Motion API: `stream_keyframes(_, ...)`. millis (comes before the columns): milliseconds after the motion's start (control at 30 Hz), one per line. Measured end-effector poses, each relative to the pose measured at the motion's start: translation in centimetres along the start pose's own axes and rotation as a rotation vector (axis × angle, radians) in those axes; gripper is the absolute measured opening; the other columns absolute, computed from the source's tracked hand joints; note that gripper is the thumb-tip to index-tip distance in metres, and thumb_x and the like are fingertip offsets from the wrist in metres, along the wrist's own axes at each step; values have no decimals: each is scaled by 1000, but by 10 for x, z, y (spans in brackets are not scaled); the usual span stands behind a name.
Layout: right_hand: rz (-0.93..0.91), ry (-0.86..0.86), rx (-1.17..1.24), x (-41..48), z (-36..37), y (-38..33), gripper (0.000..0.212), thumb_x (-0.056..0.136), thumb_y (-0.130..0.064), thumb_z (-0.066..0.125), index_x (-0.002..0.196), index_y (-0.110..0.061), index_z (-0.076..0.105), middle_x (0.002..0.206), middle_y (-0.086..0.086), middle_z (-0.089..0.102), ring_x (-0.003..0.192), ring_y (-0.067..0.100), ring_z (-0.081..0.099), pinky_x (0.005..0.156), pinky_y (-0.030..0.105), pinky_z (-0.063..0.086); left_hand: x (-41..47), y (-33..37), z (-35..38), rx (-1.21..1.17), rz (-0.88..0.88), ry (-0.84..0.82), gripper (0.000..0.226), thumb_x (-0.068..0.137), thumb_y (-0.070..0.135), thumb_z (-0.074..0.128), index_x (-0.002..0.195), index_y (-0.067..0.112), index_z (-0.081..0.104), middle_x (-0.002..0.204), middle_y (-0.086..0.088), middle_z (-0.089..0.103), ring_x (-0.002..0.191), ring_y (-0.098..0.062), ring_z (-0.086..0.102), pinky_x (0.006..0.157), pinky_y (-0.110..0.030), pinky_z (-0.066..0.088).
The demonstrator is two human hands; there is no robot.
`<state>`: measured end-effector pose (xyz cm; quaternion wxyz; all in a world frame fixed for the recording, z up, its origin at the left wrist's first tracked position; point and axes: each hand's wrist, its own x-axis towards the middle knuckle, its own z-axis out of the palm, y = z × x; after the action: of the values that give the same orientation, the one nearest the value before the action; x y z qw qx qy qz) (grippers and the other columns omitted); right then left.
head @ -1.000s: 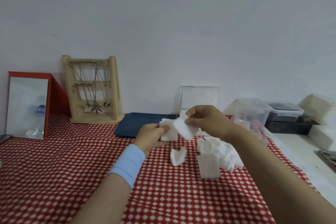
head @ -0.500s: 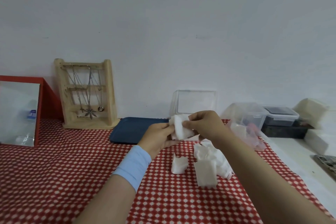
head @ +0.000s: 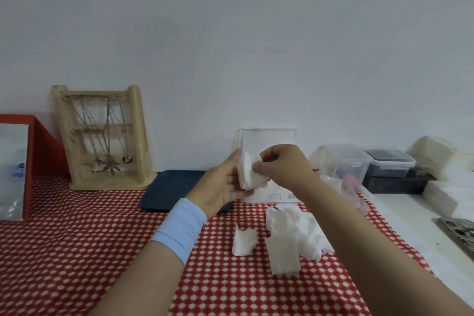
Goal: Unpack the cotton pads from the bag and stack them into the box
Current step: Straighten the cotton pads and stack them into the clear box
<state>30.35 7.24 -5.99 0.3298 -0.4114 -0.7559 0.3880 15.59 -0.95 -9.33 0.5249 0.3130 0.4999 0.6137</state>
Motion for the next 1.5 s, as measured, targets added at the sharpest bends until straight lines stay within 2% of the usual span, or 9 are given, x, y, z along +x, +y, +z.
stream_keyframes(100, 1, -105, -88, 13, -7, 0, 56, 83, -22, 79, 134, -22, 57, 119, -3, 60, 96, 15, 64, 64, 19, 46, 10, 5, -2, 230, 49, -29, 31, 91, 25, 72, 115, 6, 70, 117, -14, 75, 110, -24, 72, 85, -32, 61)
stream_keyframes(200, -6, -312, -78, 29, -21, -2, 71, 86, -10, 74, 149, -19, 44, 121, 2, 64, 92, 12, 66, 65, 16, 50, 24, 12, -3, 318, 47, -40, 24, 97, 14, 66, 119, 6, 68, 118, -12, 74, 110, -23, 72, 87, -32, 61)
stream_keyframes(400, 5, -477, -201, 57, -43, -2, 31, 83, -39, 78, 104, -17, 77, 102, 2, 77, 101, 19, 71, 93, 36, 58, 48, 28, 11, 529, 154, -81, 48, 86, 21, 80, 129, 15, 58, 115, -11, 73, 103, -23, 74, 85, -33, 62)
stream_keyframes(567, 45, -330, -185, 74, -57, 14, 26, 89, -35, 75, 94, -10, 72, 101, 8, 74, 97, 21, 71, 85, 37, 61, 69, 27, 14, 625, 202, 16, 53, 86, 18, 80, 130, 19, 51, 112, -4, 69, 100, -18, 71, 84, -29, 61)
stream_keyframes(700, 101, -295, -34, 77, -53, 28, 27, 97, -24, 67, 108, 1, 67, 95, 16, 77, 82, 26, 77, 62, 33, 61, 80, 21, 4, 1188, 252, 22, 23, 92, 34, 69, 114, 26, 66, 110, 5, 65, 101, -16, 63, 85, -27, 50)
stream_keyframes(833, 149, -416, -46, 76, -38, 37, 20, 86, -16, 79, 98, -1, 74, 90, 14, 78, 79, 22, 76, 64, 26, 59, 78, 11, 4, 1531, 196, -114, 25, 95, 33, 66, 113, 20, 78, 104, 6, 54, 97, -12, 54, 78, -17, 39)
stream_keyframes(967, 189, -421, -226, 79, -20, 42, 24, 81, -18, 83, 97, -3, 75, 89, 11, 78, 75, 19, 76, 65, 27, 62, 82, 8, 5, 1575, 169, -65, 15, 94, 22, 59, 100, 18, 73, 126, -6, 49, 100, -22, 53, 77, -22, 37)
stream_keyframes(1233, 91, -269, -1078, 73, 3, 14, 25, 75, -17, 76, 74, -14, 51, 71, -1, 63, 68, 18, 64, 63, 25, 51, 88, 6, -5, 1480, 153, -46, 36, 89, 19, 68, 125, 24, 71, 141, -1, 49, 124, -24, 57, 94, -27, 45)
stream_keyframes(1500, 227, -301, -1001, 74, 40, 21, 29, 88, -39, 66, 95, -13, 58, 80, -1, 62, 71, 16, 63, 66, 28, 51, 86, -1, -8, 1376, 155, -28, 33, 92, 36, 69, 123, 26, 72, 133, 0, 57, 120, -25, 59, 105, -41, 50)
